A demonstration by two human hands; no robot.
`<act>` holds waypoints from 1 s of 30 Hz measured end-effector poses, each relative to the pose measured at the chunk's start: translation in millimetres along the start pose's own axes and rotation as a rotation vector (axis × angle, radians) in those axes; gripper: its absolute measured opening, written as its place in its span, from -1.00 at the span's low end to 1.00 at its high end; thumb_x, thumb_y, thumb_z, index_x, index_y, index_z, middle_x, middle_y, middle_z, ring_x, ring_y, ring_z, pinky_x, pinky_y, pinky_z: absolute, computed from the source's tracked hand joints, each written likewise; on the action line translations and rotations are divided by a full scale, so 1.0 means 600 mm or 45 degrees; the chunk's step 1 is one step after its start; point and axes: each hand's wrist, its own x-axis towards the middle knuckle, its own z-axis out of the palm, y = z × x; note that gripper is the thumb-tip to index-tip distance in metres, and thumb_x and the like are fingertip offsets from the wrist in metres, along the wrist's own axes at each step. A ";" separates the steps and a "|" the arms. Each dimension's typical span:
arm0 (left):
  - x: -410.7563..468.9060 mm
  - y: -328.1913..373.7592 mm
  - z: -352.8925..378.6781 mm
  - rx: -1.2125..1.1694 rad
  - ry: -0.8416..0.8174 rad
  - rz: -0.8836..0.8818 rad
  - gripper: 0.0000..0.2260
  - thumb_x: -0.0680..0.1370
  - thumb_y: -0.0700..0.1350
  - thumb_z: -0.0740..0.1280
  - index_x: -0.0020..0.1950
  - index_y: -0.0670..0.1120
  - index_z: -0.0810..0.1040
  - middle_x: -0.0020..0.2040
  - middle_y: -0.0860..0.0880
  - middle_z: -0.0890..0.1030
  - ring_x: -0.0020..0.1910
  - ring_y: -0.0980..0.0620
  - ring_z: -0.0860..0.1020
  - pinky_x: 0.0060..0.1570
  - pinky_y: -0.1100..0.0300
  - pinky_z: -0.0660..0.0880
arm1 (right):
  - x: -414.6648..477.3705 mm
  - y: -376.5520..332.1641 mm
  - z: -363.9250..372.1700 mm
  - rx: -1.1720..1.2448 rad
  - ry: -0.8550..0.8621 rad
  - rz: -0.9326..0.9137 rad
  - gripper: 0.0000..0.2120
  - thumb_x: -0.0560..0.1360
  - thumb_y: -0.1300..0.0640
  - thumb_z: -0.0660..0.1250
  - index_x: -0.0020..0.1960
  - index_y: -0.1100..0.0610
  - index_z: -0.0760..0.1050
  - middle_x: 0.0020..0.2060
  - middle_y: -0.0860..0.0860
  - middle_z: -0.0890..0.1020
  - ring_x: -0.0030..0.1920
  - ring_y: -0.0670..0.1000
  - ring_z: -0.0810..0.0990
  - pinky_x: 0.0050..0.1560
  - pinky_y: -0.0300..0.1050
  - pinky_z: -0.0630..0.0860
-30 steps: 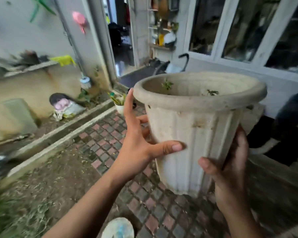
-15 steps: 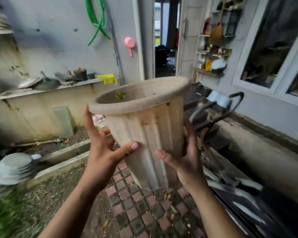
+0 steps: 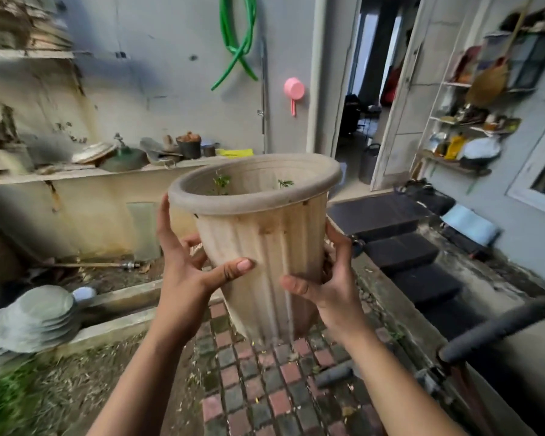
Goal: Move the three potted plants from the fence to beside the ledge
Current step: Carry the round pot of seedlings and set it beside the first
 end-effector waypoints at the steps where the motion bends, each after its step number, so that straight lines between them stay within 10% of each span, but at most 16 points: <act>1: 0.035 -0.019 0.005 -0.012 -0.019 0.001 0.25 0.09 0.05 0.81 0.50 0.59 0.09 0.36 -0.33 0.48 0.23 -0.26 0.70 0.16 -0.38 0.61 | 0.034 0.018 -0.008 -0.010 0.019 0.000 -0.04 0.18 0.04 0.71 0.45 -0.24 0.32 0.28 -0.13 0.61 0.30 -0.05 0.63 0.20 -0.05 0.65; 17: 0.493 -0.434 0.098 0.039 -0.101 -0.012 0.32 -0.02 0.04 0.82 0.51 0.56 0.10 0.48 -0.19 0.48 0.33 -0.11 0.66 0.15 -0.25 0.64 | 0.521 0.387 -0.116 0.236 0.219 0.177 -0.25 0.20 -0.29 0.67 0.33 -0.26 0.49 0.33 -0.05 0.64 0.35 0.04 0.61 0.27 -0.08 0.59; 20: 0.573 -0.558 0.095 0.075 -0.110 -0.039 0.31 0.01 0.03 0.83 0.52 0.54 0.11 0.52 -0.12 0.47 0.34 -0.08 0.65 0.09 -0.06 0.68 | 0.606 0.504 -0.138 0.277 0.172 0.241 -0.34 0.26 -0.23 0.67 0.30 -0.24 0.50 0.28 -0.05 0.67 0.30 -0.01 0.65 0.21 -0.17 0.59; 26: 0.669 -0.881 0.076 0.097 -0.176 -0.062 0.30 0.09 0.02 0.80 0.60 0.43 0.05 0.45 0.16 0.55 0.40 -0.06 0.61 0.24 -0.33 0.58 | 0.705 0.809 -0.174 0.273 0.216 0.197 -0.51 0.39 0.02 0.51 0.27 -0.23 0.50 0.26 -0.05 0.67 0.26 -0.05 0.66 0.19 -0.19 0.57; 30: 0.681 -1.133 0.039 0.050 -0.243 -0.015 0.29 0.10 0.07 0.79 0.65 0.27 0.06 0.56 0.13 0.44 0.51 -0.02 0.50 0.27 0.02 0.61 | 0.715 1.038 -0.194 0.186 0.251 0.185 -0.40 0.35 -0.18 0.62 0.31 -0.21 0.46 0.37 0.01 0.60 0.39 0.04 0.57 0.31 -0.16 0.51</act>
